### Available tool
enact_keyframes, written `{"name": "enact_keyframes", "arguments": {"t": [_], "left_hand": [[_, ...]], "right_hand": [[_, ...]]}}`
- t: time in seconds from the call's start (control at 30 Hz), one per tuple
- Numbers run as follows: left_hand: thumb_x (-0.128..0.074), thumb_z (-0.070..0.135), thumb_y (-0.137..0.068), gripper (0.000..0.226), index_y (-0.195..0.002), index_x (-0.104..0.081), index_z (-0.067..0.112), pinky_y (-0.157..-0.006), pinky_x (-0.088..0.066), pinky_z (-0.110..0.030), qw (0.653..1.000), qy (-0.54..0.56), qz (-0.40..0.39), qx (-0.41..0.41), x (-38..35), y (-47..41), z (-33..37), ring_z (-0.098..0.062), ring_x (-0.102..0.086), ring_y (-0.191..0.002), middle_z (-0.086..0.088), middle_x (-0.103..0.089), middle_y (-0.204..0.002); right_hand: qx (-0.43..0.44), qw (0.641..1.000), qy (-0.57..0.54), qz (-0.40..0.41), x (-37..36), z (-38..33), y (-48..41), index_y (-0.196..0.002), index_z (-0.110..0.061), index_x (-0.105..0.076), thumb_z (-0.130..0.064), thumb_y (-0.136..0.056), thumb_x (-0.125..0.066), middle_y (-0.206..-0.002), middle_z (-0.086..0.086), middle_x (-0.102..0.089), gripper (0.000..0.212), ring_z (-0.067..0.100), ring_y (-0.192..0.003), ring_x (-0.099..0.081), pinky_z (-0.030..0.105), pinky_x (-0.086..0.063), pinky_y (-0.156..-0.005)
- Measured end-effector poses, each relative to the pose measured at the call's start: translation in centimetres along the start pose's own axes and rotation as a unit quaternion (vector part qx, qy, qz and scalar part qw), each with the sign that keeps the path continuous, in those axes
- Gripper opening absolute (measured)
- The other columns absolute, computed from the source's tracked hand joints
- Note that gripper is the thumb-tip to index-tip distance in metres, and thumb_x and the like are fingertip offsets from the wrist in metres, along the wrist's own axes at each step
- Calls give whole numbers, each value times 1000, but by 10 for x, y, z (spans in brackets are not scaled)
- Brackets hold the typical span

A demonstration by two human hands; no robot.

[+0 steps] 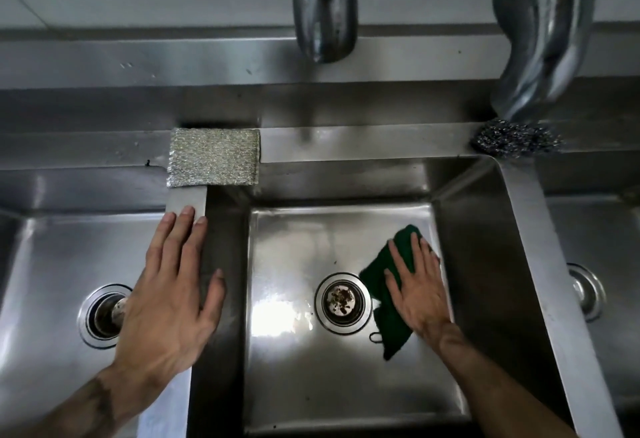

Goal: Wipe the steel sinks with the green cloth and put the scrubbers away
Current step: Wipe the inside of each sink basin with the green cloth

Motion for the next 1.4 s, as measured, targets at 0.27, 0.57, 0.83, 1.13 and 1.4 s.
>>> {"name": "enact_keyframes", "arguments": {"t": [0.27, 0.57, 0.83, 1.13, 1.4], "left_hand": [[-38, 41, -100, 74, -163, -27, 4, -132, -20, -45, 1000, -15, -18, -1, -2, 2, -2, -29, -11, -165, -12, -19, -175], [-39, 41, -100, 74, -164, -27, 4, -132, -18, -39, 1000, -26, -14, 3, -2, 2, -3, -28, -10, -165, -12, -19, -176], [-41, 40, -100, 75, -165, -24, 6, -131, -20, -39, 1000, -22, -9, 7, -2, 2, -4, -26, -8, -166, -10, -17, -177], [-41, 39, -100, 75, -164, -25, 4, -133, -19, -43, 1000, -24, -9, -1, -1, 2, -2, -30, -10, -165, -14, -18, -176], [-39, 40, -99, 74, -163, -28, 3, -133, -20, -44, 1000, -15, 4, -4, 0, 1, -1, -32, -13, -164, -14, -21, -174]], "right_hand": [[72, 996, -15, -51, -20, -10, 82, -161, -25, -23, -47, -103, -28, -170, 20, -11, 63, 35, -158, -5, 55, -18, -125], [291, 952, -15, -88, -38, -74, 126, -161, -25, -24, -46, -103, -43, -170, 16, -14, 64, 38, -157, -12, 52, -18, -122], [293, 953, -29, -76, -43, -175, 86, -161, -18, -23, -44, -108, -35, -170, 16, -13, 60, 31, -158, -8, 49, -23, -125], [470, 871, -10, -145, -58, -180, 132, -158, -23, -31, -50, -106, -36, -171, 11, -12, 59, 25, -159, -6, 41, -13, -129], [529, 832, 37, -160, -75, -214, 148, -154, -22, -39, -44, -106, -40, -171, 11, -14, 53, 24, -158, -8, 38, 3, -129]]}}
Point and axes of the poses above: each hand's wrist, its own y-axis away from the middle knuckle, its own x-axis out of the back of the hand, z = x × y, the point moved 7 cm from there along -y, towards the middle knuckle
